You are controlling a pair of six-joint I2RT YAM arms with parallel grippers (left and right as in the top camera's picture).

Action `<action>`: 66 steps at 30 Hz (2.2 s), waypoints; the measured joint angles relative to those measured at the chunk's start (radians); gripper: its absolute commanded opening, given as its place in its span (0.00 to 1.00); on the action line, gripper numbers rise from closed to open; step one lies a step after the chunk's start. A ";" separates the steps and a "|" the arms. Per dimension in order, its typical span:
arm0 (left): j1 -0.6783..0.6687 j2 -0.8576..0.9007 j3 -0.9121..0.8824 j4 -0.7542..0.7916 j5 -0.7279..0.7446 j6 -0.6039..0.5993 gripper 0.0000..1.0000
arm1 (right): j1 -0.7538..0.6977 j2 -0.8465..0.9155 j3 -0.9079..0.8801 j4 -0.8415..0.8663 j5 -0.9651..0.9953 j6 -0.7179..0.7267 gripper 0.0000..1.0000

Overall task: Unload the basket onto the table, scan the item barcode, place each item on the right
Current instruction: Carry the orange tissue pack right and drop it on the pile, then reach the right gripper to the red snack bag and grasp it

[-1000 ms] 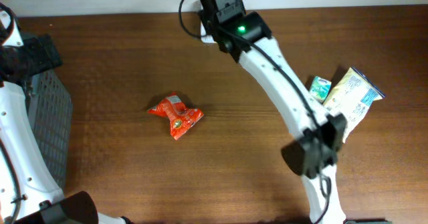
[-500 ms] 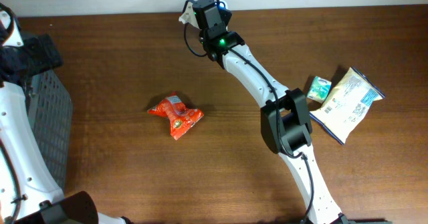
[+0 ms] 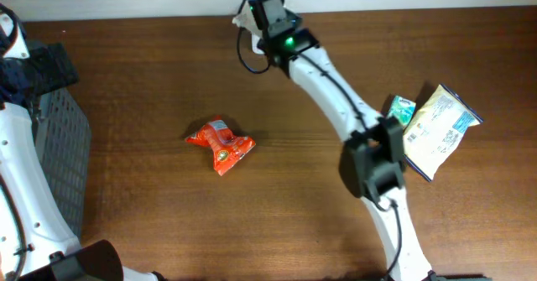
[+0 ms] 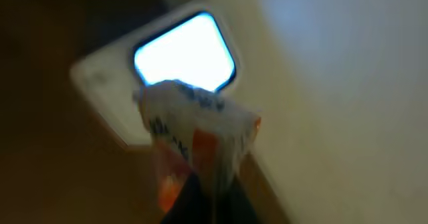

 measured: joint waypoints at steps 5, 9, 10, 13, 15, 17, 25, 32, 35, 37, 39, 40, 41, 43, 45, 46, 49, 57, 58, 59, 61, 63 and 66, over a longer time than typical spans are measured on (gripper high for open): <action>0.000 0.000 0.000 0.000 0.000 0.000 0.99 | -0.050 -0.352 0.022 -0.488 -0.170 0.447 0.04; 0.000 0.000 0.000 -0.001 -0.001 0.000 0.99 | -0.241 -0.354 0.019 -0.859 -0.190 0.723 0.04; 0.000 0.000 0.000 0.000 -0.001 0.000 0.99 | -0.280 -0.338 0.009 -0.883 -0.191 0.763 0.04; 0.000 0.000 0.000 0.000 -0.001 0.000 0.99 | -0.429 -0.299 -0.118 -0.885 -0.207 0.878 0.04; 0.000 0.000 0.000 0.001 -0.001 0.000 0.99 | -0.514 -0.296 -0.234 -0.811 -0.241 0.906 0.06; 0.000 0.000 0.000 0.001 -0.001 0.000 0.99 | -0.573 -0.294 -0.356 -0.702 -0.276 0.919 0.36; 0.000 0.000 0.000 0.000 -0.001 0.000 0.99 | -0.635 -0.289 -0.369 -0.695 -0.495 0.817 0.83; 0.000 0.000 0.000 0.001 -0.001 0.000 0.99 | -0.374 -0.288 -0.325 -0.595 -0.912 0.737 0.99; 0.000 0.000 0.000 0.000 -0.001 0.000 0.99 | -0.204 -0.288 -0.386 -0.533 -0.945 0.806 0.99; 0.000 0.000 0.000 0.001 0.000 0.000 0.99 | -0.110 -0.284 -0.467 -0.434 -0.952 0.874 0.95; 0.000 0.000 0.000 0.001 -0.001 0.000 0.99 | -0.009 -0.277 -0.607 -0.256 -0.956 0.998 0.88; 0.000 0.000 0.000 0.000 -0.001 0.000 0.99 | 0.005 -0.277 -0.637 -0.198 -0.955 1.027 0.86; 0.000 0.000 0.000 0.002 0.000 0.000 0.99 | 0.037 -0.277 -0.689 -0.116 -0.954 1.075 0.87; 0.000 0.000 0.000 0.001 -0.001 0.000 0.99 | 0.093 -0.275 -0.743 -0.035 -0.933 1.164 0.93; 0.000 0.000 0.000 0.000 -0.001 0.000 0.99 | 0.139 -0.275 -0.788 0.040 -0.897 1.291 0.96; 0.000 0.000 0.000 0.000 -0.001 0.000 0.99 | 0.147 -0.275 -0.801 0.053 -0.889 1.326 0.96; 0.000 0.000 0.000 0.001 -0.001 0.000 0.99 | 0.159 -0.275 -0.822 0.126 -0.853 1.447 0.96; 0.000 0.000 0.000 0.001 -0.001 0.000 0.99 | 0.166 -0.275 -0.842 0.228 -0.793 1.574 0.22; 0.000 0.000 0.000 0.001 -0.001 0.000 0.99 | 0.166 -0.275 -0.843 0.228 -0.790 1.573 0.08; 0.000 0.000 0.000 0.001 -0.001 0.000 0.99 | 0.166 -0.275 -0.843 0.229 -0.789 1.574 0.05; 0.000 0.000 0.000 0.001 -0.001 0.000 0.99 | 0.166 -0.275 -0.843 0.230 -0.790 1.528 0.04; 0.000 0.000 0.000 0.001 -0.001 0.000 0.99 | 0.145 -0.275 -0.843 0.216 -0.826 1.421 0.04; 0.000 0.000 0.000 0.001 0.000 0.000 0.99 | 0.071 -0.275 -0.831 0.110 -0.876 1.244 0.04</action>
